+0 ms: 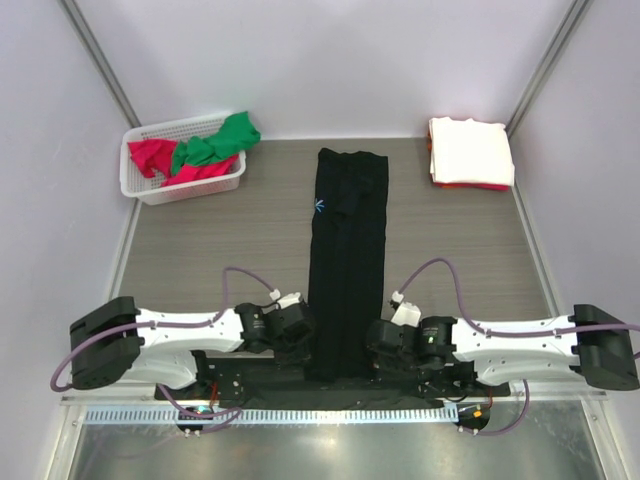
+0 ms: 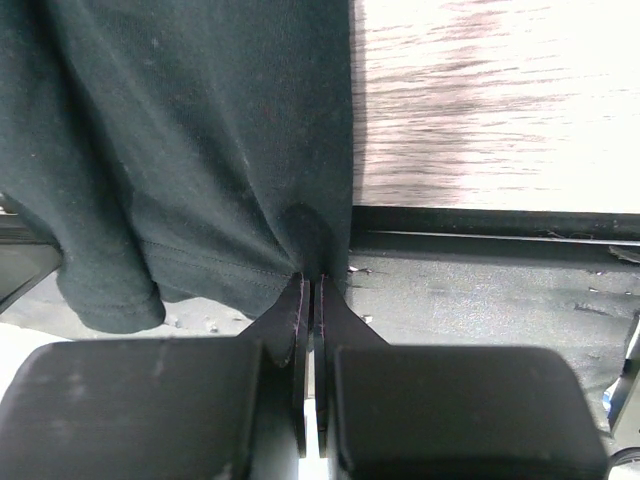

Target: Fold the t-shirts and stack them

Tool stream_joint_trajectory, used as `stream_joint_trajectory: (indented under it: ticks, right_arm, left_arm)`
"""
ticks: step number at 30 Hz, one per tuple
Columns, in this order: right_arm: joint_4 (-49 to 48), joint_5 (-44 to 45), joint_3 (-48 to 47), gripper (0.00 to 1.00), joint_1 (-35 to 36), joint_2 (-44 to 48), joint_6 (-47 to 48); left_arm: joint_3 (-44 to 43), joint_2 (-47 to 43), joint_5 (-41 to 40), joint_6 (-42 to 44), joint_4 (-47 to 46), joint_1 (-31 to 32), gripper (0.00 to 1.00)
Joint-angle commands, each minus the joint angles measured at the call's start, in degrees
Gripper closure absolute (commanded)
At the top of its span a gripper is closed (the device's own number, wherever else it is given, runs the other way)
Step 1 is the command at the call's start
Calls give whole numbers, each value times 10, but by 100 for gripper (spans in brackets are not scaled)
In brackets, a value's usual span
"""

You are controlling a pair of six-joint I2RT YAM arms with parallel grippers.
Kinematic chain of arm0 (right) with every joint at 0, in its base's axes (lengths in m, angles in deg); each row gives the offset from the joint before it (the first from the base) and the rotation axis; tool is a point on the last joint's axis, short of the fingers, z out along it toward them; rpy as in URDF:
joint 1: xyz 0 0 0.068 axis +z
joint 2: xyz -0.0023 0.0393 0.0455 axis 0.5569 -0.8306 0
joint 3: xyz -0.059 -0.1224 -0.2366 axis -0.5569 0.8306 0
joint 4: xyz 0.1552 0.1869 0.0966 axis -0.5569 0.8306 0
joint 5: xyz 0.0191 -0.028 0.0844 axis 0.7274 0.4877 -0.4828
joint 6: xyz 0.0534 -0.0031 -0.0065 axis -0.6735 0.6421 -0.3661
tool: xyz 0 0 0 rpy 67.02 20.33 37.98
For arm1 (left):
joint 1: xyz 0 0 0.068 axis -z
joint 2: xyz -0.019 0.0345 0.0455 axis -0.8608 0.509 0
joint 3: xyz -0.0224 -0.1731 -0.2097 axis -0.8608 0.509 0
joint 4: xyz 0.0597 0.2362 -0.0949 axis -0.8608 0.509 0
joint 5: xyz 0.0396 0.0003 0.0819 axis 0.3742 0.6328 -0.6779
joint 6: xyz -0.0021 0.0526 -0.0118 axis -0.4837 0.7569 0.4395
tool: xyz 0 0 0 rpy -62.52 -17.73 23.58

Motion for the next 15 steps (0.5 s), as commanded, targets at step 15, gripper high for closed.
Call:
stream_joint_trajectory:
  ticks: [15]
  right_arm:
    - [172, 135, -136, 99, 7, 51, -32]
  left_arm:
    - [-198, -46, -133, 25, 209, 2, 100]
